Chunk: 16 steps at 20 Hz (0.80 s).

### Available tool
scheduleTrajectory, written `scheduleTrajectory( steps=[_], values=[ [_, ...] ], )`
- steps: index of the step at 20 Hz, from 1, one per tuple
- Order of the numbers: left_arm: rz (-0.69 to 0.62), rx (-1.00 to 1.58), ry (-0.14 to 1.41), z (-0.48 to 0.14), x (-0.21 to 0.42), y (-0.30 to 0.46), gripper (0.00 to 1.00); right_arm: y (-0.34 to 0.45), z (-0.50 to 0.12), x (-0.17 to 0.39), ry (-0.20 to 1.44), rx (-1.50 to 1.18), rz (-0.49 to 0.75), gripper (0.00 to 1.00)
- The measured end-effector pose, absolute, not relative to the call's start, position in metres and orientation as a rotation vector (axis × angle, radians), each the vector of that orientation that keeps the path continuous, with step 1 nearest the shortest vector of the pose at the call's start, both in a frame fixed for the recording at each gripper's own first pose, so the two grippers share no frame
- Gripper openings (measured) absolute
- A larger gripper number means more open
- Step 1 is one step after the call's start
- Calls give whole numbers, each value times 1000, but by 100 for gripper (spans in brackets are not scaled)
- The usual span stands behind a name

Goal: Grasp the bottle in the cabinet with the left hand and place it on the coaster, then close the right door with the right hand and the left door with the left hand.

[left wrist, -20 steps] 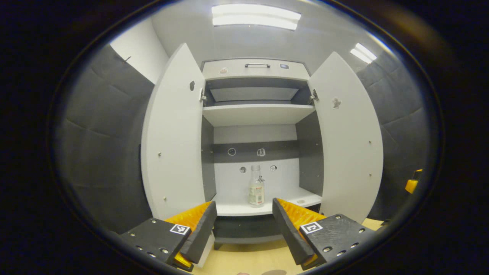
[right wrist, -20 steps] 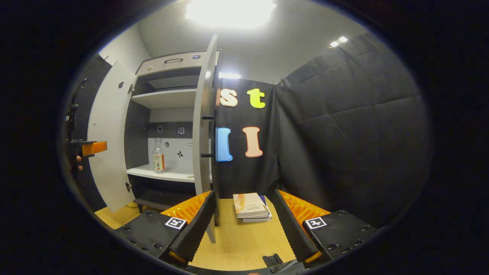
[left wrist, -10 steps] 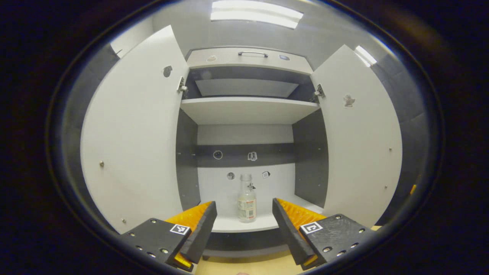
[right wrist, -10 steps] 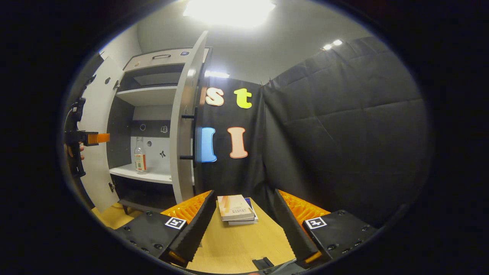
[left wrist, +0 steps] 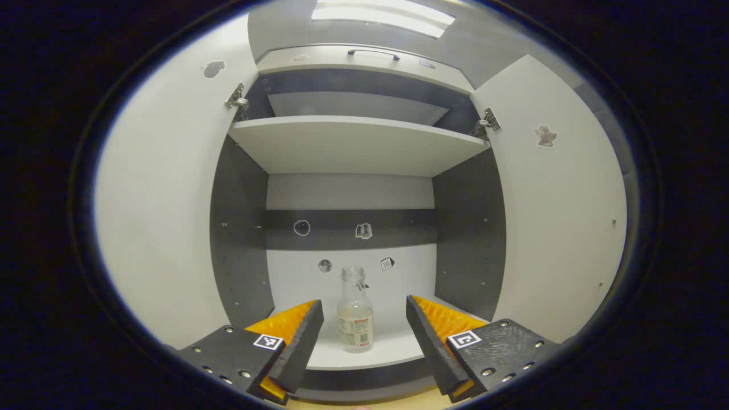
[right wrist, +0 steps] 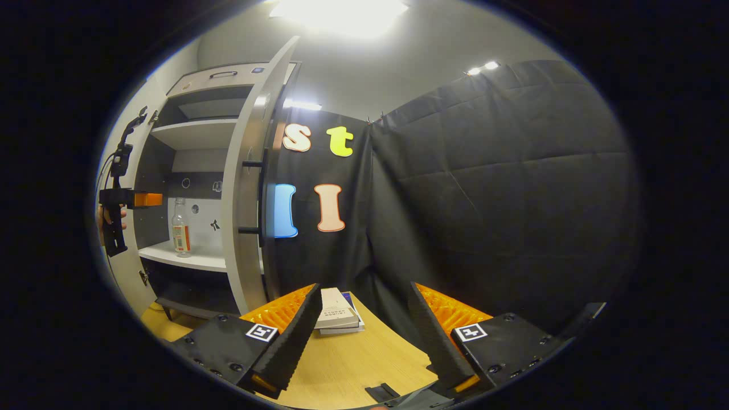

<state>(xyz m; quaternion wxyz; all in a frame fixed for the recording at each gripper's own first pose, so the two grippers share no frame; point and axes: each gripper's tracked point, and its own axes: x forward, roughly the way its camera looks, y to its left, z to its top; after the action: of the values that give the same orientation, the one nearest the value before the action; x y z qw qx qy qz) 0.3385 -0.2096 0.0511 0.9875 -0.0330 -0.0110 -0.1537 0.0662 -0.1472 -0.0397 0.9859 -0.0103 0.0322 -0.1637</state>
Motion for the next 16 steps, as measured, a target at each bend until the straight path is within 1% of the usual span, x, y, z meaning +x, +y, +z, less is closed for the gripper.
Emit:
scheduleTrajectory(
  steps=[3,4,11,16],
  values=[
    [-320,-67,-22,49,363,-217,87,-149,-40,68,66,-29,-367,97],
    [-323,-69,-21,48,373,-218,89,-149,-41,68,67,-29,-380,97],
    [-318,-65,-12,36,431,-222,89,-152,-44,72,72,-24,-467,96],
    [-326,-71,21,21,466,-226,90,-146,-49,78,83,-26,-493,97]
  ],
)
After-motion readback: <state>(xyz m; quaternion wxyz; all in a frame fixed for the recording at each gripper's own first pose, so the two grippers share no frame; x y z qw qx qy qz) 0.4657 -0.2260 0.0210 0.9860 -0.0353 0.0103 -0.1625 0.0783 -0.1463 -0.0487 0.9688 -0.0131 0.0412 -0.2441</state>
